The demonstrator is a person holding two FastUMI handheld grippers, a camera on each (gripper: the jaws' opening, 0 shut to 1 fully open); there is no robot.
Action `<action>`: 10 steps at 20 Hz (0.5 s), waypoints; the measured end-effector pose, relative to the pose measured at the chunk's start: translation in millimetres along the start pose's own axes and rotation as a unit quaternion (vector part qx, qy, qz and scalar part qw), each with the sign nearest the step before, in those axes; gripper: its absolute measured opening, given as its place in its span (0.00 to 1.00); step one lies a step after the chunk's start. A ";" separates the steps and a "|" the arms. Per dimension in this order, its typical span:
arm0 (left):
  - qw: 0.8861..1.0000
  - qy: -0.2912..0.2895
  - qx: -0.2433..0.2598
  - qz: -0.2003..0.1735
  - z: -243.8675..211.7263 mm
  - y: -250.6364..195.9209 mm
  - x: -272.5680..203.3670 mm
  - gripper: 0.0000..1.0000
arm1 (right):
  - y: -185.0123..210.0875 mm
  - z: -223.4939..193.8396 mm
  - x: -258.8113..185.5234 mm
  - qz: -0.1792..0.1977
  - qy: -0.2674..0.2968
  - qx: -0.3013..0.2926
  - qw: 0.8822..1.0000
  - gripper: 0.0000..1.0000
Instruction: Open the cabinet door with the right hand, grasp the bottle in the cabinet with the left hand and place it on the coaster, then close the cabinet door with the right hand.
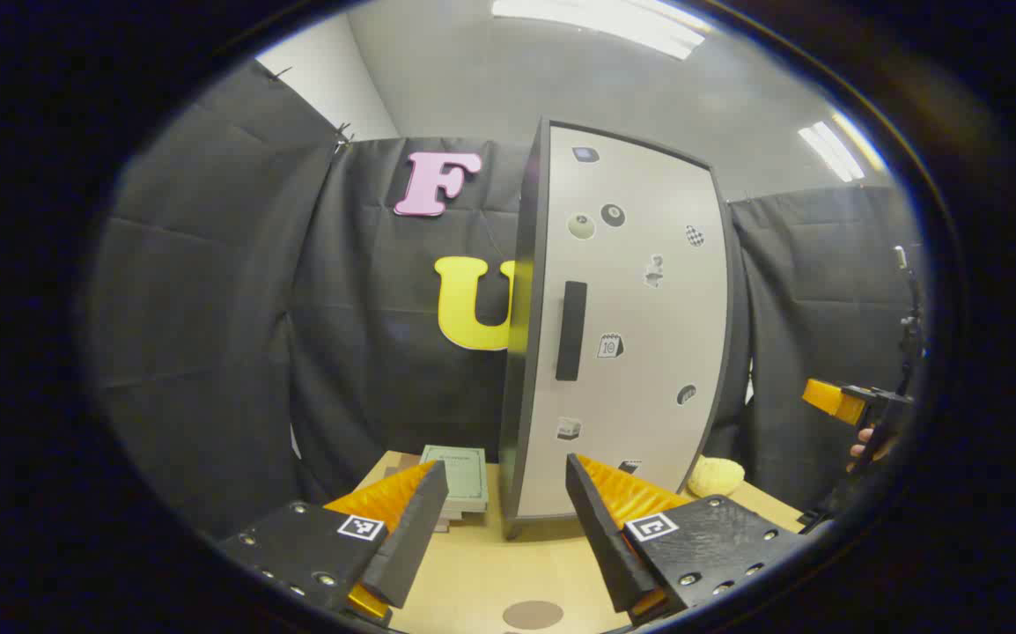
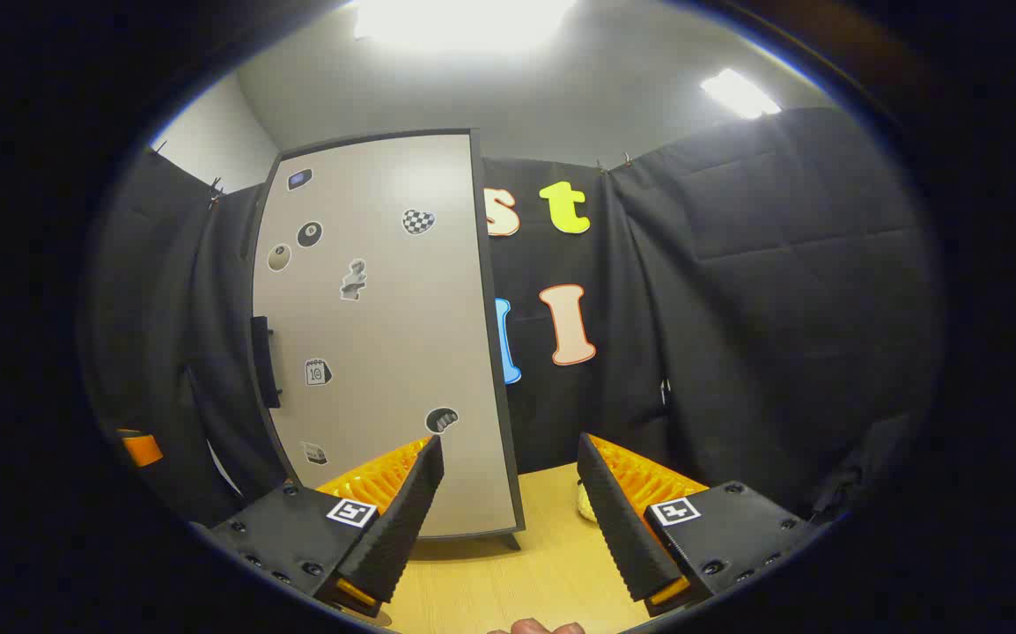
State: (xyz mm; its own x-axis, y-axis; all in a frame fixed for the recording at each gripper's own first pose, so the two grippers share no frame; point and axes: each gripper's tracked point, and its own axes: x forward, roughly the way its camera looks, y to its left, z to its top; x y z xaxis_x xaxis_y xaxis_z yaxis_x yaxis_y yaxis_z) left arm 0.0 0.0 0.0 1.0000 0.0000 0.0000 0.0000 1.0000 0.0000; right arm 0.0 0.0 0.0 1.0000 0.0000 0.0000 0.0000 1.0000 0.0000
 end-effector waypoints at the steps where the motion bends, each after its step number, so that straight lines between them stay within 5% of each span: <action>1: 1.000 -0.001 0.000 0.001 -1.0 1.4 -0.3 0.82 | 2.9 -0.1 0.3 0.002 0.000 -0.003 1.000 0.97; 10: 1.000 0.003 0.000 0.001 -8.5 10.0 3.9 0.83 | 31.0 13.7 7.1 0.023 -0.007 0.002 1.000 0.97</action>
State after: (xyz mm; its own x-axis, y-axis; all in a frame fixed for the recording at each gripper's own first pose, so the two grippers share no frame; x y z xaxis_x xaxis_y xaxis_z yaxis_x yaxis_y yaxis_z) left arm 3.9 10.0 -8.5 1.0000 0.0013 -0.0064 -0.0013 1.0000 -0.0006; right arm 7.1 31.0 13.7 0.9989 0.0453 0.0147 -0.0453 0.9990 0.0039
